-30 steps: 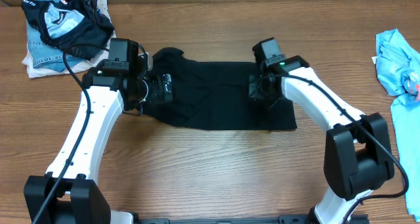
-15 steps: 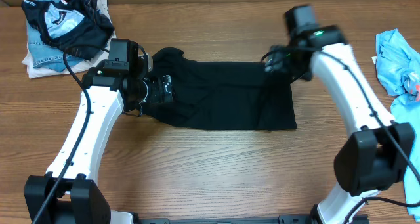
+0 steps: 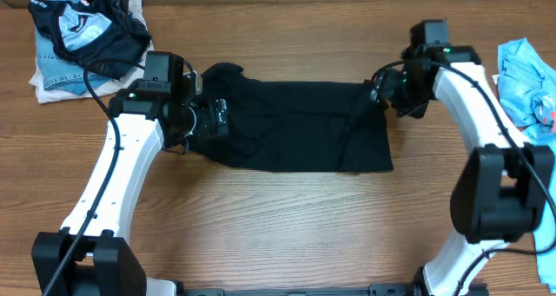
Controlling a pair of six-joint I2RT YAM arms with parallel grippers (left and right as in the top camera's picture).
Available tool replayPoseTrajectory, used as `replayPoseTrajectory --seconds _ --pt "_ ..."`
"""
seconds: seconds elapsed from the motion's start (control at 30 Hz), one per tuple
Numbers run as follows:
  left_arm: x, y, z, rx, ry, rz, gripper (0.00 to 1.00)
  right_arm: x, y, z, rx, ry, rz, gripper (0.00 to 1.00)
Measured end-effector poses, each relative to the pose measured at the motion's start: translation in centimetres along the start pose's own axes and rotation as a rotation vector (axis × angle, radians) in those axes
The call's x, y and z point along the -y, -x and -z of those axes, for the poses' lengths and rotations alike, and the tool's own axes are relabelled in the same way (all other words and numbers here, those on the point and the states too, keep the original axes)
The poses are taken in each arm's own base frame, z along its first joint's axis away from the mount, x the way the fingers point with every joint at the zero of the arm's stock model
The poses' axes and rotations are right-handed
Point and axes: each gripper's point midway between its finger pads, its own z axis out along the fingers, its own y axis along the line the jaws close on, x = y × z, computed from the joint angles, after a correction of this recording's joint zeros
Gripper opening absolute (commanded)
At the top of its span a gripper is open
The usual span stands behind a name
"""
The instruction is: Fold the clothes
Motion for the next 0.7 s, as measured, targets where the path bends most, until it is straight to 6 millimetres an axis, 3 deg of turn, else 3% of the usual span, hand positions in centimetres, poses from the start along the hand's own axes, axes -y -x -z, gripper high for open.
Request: replayPoseTrajectory --seconds 0.2,0.47,0.7 --pt "0.0 -0.1 0.0 -0.002 0.001 0.001 1.00 0.5 -0.5 -2.8 -0.054 -0.003 0.011 0.49" --pt "0.0 -0.1 0.0 -0.002 0.001 0.001 1.00 -1.1 0.0 -3.0 -0.044 0.087 0.026 0.04" --pt "0.0 -0.1 0.0 -0.002 0.001 0.001 1.00 -4.3 0.4 -2.9 -0.023 0.213 0.043 0.04"
